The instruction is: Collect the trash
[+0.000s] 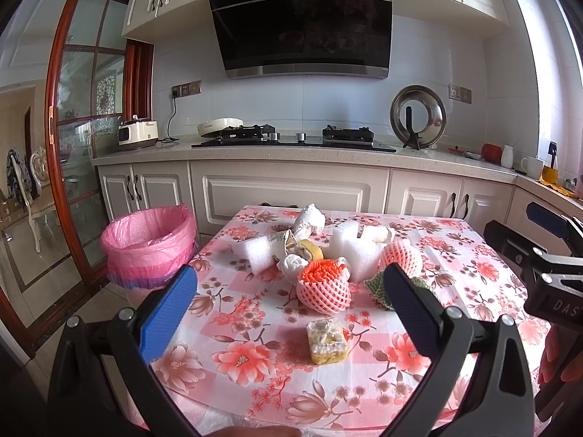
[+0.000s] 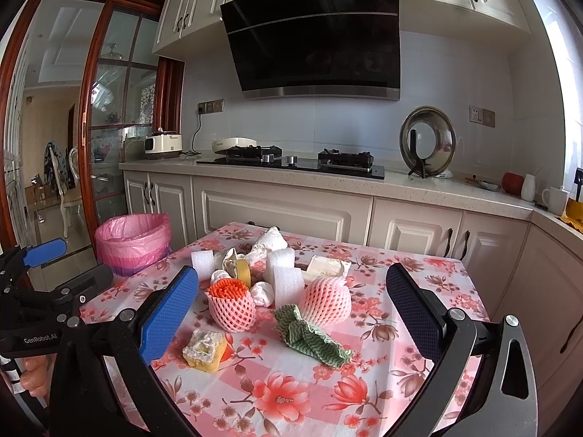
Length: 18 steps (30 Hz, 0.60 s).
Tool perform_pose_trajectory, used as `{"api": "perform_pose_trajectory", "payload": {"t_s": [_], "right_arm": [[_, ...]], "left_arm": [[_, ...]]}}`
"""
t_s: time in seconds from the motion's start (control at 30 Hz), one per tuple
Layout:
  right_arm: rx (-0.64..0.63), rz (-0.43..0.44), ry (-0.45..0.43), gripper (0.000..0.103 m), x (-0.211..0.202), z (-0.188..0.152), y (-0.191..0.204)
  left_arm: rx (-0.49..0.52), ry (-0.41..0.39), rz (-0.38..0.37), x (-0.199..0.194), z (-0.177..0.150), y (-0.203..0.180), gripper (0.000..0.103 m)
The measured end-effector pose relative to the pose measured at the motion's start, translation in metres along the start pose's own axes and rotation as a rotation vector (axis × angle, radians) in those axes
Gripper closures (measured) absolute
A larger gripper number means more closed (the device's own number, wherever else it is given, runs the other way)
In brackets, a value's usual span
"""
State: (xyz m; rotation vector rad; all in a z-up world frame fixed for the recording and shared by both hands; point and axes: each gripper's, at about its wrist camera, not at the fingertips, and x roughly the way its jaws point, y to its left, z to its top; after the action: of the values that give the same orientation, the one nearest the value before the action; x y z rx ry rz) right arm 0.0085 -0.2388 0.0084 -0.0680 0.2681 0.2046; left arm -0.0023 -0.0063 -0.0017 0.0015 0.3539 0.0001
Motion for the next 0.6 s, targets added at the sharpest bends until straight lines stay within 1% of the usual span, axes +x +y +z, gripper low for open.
{"api": "perform_pose_trajectory", "payload": {"t_s": [0.6], "right_arm": [[0.006, 0.001, 0.002, 0.007, 0.0001, -0.0041, 0.0006]], "left_arm": [[-0.008, 0.006, 0.001, -0.0005, -0.0007, 0.0013, 0.004]]}}
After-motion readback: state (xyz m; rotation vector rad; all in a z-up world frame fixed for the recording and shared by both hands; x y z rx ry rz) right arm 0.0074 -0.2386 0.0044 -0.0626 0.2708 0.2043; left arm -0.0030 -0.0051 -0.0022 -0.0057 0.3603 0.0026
